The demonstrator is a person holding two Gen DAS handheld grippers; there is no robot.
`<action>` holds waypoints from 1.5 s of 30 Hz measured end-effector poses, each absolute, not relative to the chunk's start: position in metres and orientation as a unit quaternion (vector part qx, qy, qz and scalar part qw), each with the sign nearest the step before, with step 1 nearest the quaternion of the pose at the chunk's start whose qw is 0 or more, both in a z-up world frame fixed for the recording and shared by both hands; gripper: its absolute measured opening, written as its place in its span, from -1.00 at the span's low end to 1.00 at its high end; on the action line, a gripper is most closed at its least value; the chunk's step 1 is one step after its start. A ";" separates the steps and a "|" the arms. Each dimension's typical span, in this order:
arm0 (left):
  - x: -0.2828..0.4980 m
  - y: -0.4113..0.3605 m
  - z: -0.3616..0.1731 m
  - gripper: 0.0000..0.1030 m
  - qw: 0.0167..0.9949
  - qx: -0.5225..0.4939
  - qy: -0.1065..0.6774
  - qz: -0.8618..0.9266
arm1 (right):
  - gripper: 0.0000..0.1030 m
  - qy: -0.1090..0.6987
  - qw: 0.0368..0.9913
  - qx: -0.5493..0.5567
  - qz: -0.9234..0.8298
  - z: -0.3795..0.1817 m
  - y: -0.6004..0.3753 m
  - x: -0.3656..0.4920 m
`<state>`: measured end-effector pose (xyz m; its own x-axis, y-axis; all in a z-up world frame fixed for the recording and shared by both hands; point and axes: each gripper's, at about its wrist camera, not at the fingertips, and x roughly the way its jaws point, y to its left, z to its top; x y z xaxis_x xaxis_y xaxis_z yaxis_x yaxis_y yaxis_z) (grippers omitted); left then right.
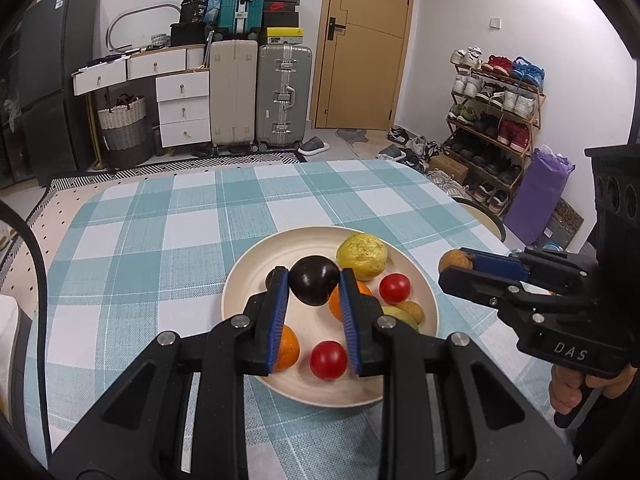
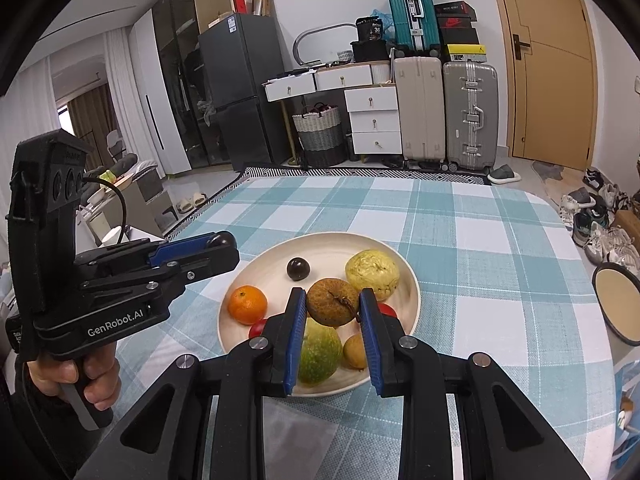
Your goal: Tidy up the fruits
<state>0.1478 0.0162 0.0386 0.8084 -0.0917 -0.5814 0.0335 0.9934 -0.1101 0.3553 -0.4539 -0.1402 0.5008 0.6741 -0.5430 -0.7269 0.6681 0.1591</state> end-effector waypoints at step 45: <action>0.161 0.035 0.011 0.62 0.949 -0.061 0.309 -0.008 | 0.77 0.314 0.875 -0.037 0.368 -0.164 -0.466 0.377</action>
<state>0.1608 0.0353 0.0107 0.8085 -0.0521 -0.5861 -0.0230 0.9925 -0.1200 0.3765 -0.4663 -0.1638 0.5324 0.6203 -0.5760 -0.6666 0.7266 0.1663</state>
